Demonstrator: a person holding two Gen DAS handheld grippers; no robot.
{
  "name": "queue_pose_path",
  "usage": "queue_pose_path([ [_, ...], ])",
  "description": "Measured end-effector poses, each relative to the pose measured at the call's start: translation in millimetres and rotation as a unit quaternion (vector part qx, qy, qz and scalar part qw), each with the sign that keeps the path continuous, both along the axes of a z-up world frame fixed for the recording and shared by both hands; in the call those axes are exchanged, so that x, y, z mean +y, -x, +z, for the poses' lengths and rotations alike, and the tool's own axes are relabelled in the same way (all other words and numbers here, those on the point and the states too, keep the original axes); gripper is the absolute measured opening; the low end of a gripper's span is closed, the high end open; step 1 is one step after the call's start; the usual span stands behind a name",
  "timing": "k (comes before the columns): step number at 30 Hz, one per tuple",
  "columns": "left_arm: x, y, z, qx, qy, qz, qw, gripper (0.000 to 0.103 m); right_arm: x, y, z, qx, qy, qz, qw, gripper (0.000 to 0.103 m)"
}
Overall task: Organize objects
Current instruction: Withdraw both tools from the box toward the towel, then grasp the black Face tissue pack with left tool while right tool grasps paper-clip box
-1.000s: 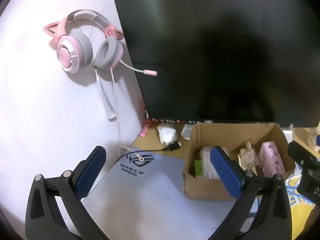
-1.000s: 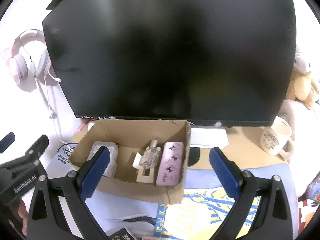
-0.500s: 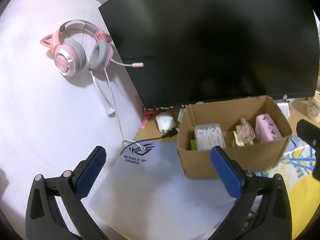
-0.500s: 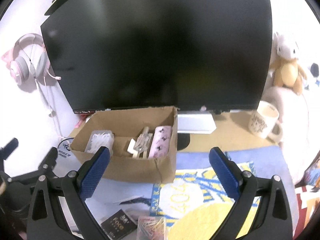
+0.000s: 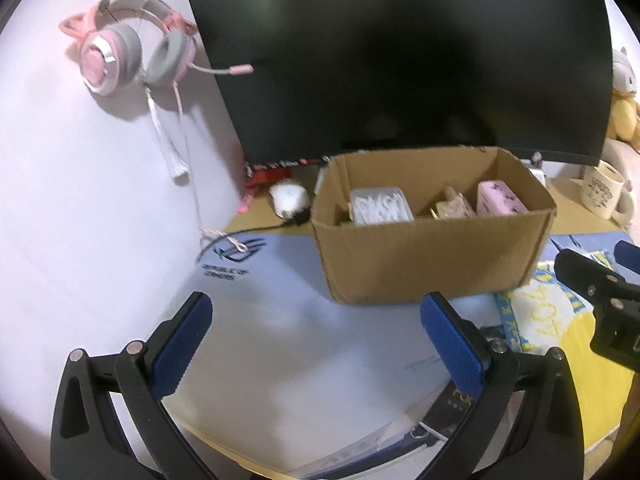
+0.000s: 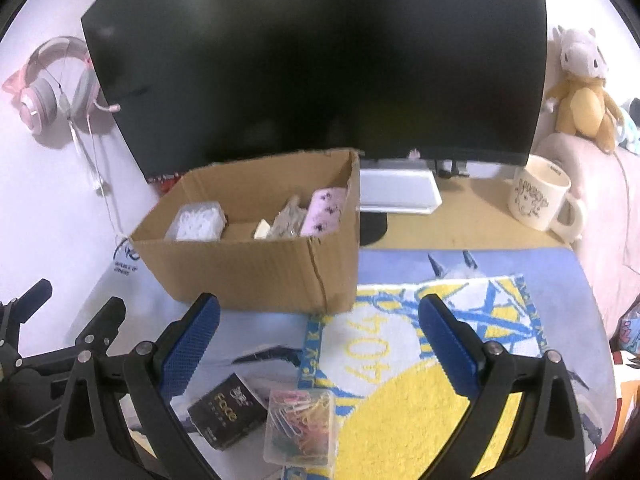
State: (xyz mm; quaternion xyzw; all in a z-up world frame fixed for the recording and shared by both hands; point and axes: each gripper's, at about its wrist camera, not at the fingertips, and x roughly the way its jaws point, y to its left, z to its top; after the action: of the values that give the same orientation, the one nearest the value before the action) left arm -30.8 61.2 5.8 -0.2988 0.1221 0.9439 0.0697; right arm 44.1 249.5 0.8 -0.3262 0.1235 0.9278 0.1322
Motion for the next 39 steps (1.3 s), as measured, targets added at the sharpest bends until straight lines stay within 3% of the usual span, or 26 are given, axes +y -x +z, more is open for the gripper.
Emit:
queue_pose_path([
  [3, 0, -1, -8, -0.014, -0.012, -0.021, 0.9996, 0.103, 8, -1, -9, -0.015, 0.025, -0.009, 1.000, 0.103],
  [9, 10, 0, -21, -0.021, 0.007, -0.031, 0.9993, 0.103, 18, 1, -27, -0.040, 0.076, -0.014, 0.996, 0.103],
  [14, 12, 0, -34, -0.050, -0.018, -0.061, 0.9967, 0.103, 13, -1, -40, -0.058, 0.067, -0.019, 0.996, 0.103],
  [18, 10, 1, -48, -0.082, -0.052, -0.082, 0.9918, 0.103, 8, -8, -44, -0.041, 0.057, -0.037, 0.997, 0.103],
  [22, 13, 0, -58, -0.087, -0.035, -0.088, 0.9917, 0.103, 11, -15, -45, -0.028, 0.095, -0.033, 0.995, 0.103],
  [25, 14, -1, -63, -0.100, -0.044, -0.103, 0.9886, 0.103, 13, -18, -48, -0.029, 0.109, -0.042, 0.993, 0.103],
  [28, 19, -2, -67, -0.110, -0.045, -0.113, 0.9865, 0.103, 14, -15, -57, -0.046, 0.106, -0.046, 0.992, 0.103],
  [34, 38, -11, -75, -0.102, 0.000, -0.129, 0.9863, 0.103, 8, -8, -70, -0.077, 0.083, -0.043, 0.993, 0.103],
  [39, 43, -12, -78, -0.109, 0.002, -0.140, 0.9842, 0.103, 3, -6, -73, -0.085, 0.076, -0.032, 0.993, 0.103],
])
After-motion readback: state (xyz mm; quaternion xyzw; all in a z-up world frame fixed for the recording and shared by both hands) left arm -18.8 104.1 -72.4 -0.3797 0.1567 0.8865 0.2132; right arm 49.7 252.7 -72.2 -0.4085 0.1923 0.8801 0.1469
